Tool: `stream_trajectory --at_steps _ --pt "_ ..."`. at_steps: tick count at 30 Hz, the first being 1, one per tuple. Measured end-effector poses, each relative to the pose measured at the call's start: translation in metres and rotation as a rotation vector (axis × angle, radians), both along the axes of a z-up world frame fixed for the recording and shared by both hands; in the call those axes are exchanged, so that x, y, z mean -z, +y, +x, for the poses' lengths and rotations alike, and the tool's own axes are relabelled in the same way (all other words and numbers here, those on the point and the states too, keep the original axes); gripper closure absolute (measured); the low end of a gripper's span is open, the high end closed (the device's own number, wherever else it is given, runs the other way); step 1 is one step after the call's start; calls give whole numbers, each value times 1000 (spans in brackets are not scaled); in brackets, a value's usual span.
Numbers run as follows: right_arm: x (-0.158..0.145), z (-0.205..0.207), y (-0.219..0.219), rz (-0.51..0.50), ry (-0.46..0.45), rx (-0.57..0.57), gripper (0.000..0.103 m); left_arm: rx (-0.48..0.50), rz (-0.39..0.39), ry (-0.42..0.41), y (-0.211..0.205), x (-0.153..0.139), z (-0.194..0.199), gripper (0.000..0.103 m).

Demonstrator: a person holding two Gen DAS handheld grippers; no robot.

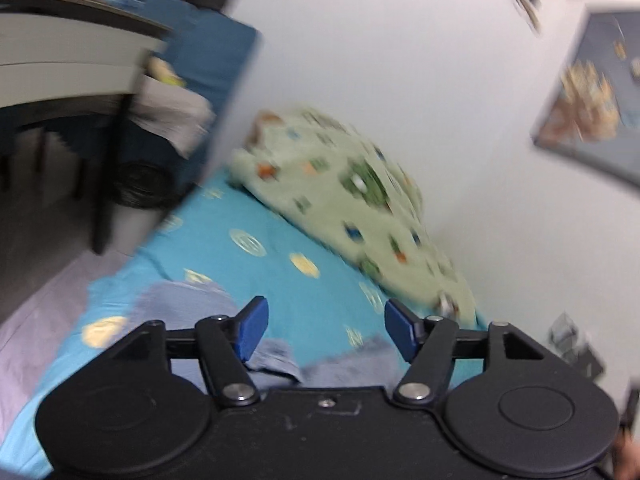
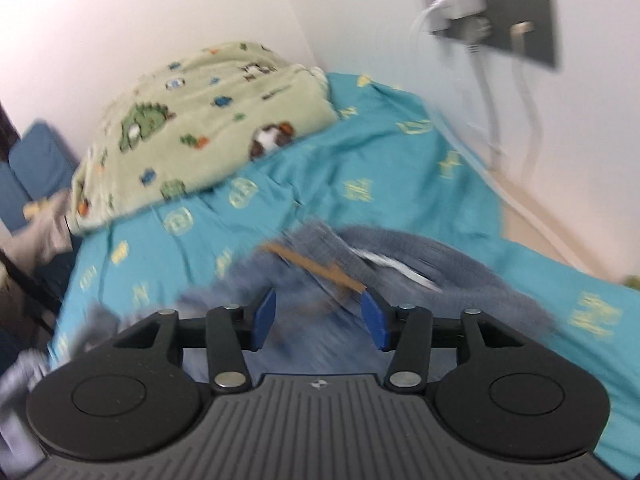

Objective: Fold clothes
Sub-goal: 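Lower the folded legs onto the jeans and open both tools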

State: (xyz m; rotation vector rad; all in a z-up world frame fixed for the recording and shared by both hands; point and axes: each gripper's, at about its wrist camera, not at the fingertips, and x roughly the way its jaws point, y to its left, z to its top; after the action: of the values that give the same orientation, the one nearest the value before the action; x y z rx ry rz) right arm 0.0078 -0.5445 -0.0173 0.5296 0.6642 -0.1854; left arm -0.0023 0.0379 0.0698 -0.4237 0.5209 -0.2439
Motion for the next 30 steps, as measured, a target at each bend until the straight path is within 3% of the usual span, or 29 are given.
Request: stream_trajectory --at_steps 6,12,16,19,21,24,25,26,27,30 --pt "32 95 9 174 -20 139 44 56 137 203 -47 51 82 47" --pt "56 148 6 4 67 206 44 27 158 233 -26 78 121 46" --pt "79 159 3 -34 118 123 42 40 107 254 -9 94 121 47" --pt "78 164 11 -86 158 9 34 43 88 250 -2 96 119 47" --pt "73 157 8 -2 130 -34 34 42 83 249 2 95 117 49" --pt "70 144 5 145 94 -88 38 12 98 251 9 96 115 51" --pt "69 140 5 173 89 -101 43 0 106 255 12 98 114 51" --pt "66 137 8 120 101 -83 57 -19 108 266 16 100 115 51" --pt "64 133 11 73 111 -63 64 -39 111 277 19 103 116 51" --pt "65 121 7 63 75 35 63 -139 101 288 35 107 115 56"
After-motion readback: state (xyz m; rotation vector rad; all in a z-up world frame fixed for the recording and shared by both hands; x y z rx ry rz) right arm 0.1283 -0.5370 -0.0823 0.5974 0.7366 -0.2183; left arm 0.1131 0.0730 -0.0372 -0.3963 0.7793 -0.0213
